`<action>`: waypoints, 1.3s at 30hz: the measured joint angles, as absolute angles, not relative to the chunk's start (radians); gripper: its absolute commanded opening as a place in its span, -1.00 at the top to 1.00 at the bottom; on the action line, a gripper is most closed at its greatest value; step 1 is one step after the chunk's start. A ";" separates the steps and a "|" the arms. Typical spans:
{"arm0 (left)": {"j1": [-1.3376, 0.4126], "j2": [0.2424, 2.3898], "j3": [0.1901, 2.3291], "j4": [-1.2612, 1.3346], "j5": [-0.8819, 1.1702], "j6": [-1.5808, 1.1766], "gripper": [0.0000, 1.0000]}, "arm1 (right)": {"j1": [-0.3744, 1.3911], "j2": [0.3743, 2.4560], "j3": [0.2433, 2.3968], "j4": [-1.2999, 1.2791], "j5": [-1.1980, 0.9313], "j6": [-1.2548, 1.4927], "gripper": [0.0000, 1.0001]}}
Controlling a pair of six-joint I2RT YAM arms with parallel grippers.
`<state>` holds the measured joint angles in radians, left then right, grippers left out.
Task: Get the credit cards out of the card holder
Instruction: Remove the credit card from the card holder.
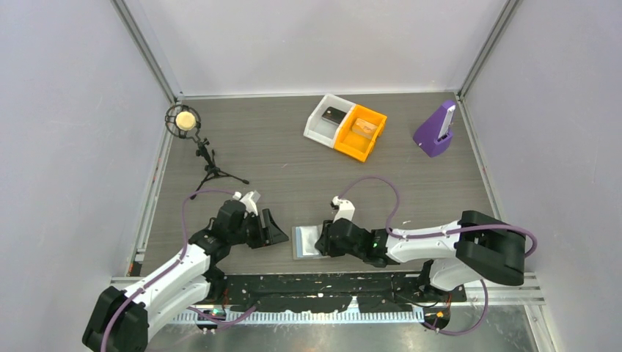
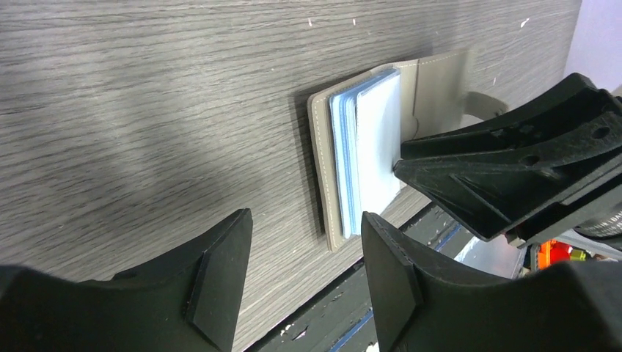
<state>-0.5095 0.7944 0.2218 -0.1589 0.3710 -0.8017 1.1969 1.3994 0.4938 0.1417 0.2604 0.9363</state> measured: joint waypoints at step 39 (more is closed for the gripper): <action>-0.565 0.884 0.177 0.097 0.429 -0.895 -0.26 | 0.978 1.196 0.227 0.344 0.177 0.951 0.49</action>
<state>-0.5648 0.8845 0.1772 0.0975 0.4286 -0.8948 0.9779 1.1965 0.2272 0.3443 0.1768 0.9508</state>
